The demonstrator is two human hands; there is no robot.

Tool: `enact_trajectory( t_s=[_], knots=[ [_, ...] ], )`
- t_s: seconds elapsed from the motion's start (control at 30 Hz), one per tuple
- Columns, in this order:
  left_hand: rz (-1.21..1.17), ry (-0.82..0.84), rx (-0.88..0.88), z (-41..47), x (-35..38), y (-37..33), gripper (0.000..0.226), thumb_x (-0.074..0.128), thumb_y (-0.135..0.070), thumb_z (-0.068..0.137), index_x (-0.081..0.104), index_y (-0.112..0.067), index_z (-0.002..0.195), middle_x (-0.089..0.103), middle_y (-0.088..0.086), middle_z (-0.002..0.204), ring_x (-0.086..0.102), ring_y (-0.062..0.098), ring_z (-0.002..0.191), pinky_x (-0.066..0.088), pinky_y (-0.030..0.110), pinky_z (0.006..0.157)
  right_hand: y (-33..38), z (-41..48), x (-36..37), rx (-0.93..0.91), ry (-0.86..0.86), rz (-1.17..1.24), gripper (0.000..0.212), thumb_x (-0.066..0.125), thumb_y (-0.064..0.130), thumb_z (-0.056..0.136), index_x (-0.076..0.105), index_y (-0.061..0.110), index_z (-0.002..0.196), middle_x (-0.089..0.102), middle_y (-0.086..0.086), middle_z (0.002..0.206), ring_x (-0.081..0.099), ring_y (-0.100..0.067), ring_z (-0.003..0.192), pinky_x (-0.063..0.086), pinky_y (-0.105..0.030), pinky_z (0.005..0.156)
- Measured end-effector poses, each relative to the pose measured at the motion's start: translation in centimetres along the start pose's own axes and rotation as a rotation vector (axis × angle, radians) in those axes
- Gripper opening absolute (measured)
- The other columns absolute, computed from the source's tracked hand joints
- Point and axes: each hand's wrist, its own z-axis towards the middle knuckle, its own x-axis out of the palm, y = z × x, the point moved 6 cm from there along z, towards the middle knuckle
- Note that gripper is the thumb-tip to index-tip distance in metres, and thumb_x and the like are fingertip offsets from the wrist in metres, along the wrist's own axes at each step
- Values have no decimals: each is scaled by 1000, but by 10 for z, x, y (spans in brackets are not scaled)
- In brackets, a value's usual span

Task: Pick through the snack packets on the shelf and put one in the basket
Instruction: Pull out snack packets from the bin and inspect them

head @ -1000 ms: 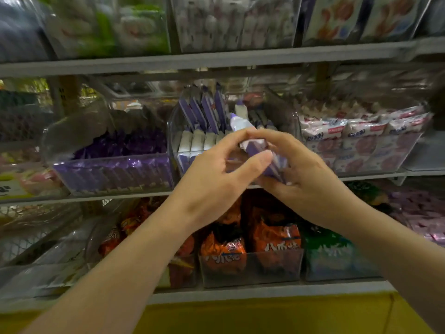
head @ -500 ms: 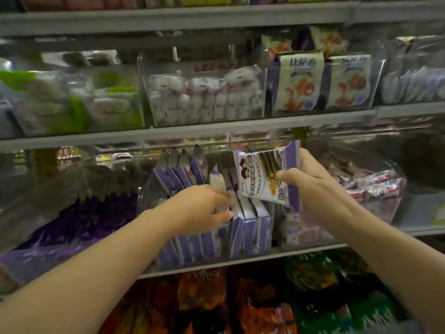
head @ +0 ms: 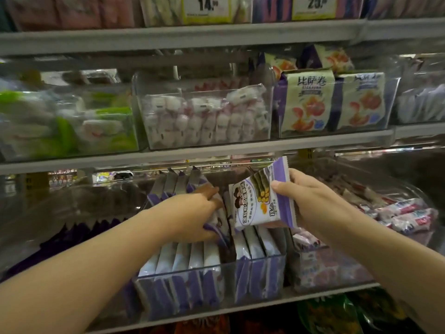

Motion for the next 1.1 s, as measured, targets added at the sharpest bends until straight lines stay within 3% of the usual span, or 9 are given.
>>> enact_trajectory(
  t_s=[0.1,0.23,0.33,0.4,0.47,0.7,0.8,0.9,1.1],
  knots=[
    [28,-97,-8,9,-5,8,54,55,-36,93,41,-25,143,31,-1,156,48,24,130,43,35,99,-2,4,8,67,23,85,17,48,19,101,56,17,116,71,-12,104,75,-23,83,61,-38,65],
    [211,-207,-76,26,-7,21,46,49,-35,97,41,-28,142,39,-2,150,44,24,131,25,37,109,-10,7,27,146,61,-29,15,49,19,100,54,12,112,69,-17,105,73,-29,86,62,-41,69],
    [236,-155,-233,43,-2,30,52,54,-29,96,36,-30,145,35,1,152,42,26,133,20,43,113,-13,15,38,51,58,-432,12,52,27,98,53,16,100,66,-4,93,68,-20,80,58,-34,69],
    [201,-155,-296,49,-1,33,56,59,-23,93,38,-33,144,33,4,152,41,27,134,22,44,112,-14,23,48,-88,53,-764,18,56,36,95,48,20,91,53,9,81,54,-10,72,42,-22,58],
    [186,-212,-315,50,-2,32,55,59,-19,92,42,-32,142,36,6,149,45,29,131,25,43,110,-17,29,59,-176,73,-874,27,62,41,90,43,23,86,46,11,77,45,-8,68,32,-20,53],
    [124,-472,-176,42,3,32,43,54,-26,95,46,-27,137,48,1,138,56,27,113,40,36,89,-31,45,76,-230,172,-993,42,76,49,76,47,26,96,56,7,90,56,-10,78,53,-31,68],
    [67,-410,-79,41,8,36,37,47,-42,98,50,-32,134,44,-3,142,54,25,115,41,37,84,-34,44,79,-286,179,-1035,41,76,50,74,43,31,87,53,9,81,54,-7,70,49,-24,60],
    [107,-354,-46,44,10,34,36,48,-40,99,51,-33,135,41,-1,145,50,28,120,42,37,82,-33,41,82,-371,190,-1128,42,75,52,74,41,30,83,50,9,78,50,-8,68,45,-25,59],
    [66,-300,-108,44,5,36,37,51,-35,98,53,-27,134,42,5,134,52,31,112,37,33,75,-34,27,78,-294,450,-1133,33,63,58,82,61,26,84,63,6,85,56,-8,72,52,-33,67]
  ],
)
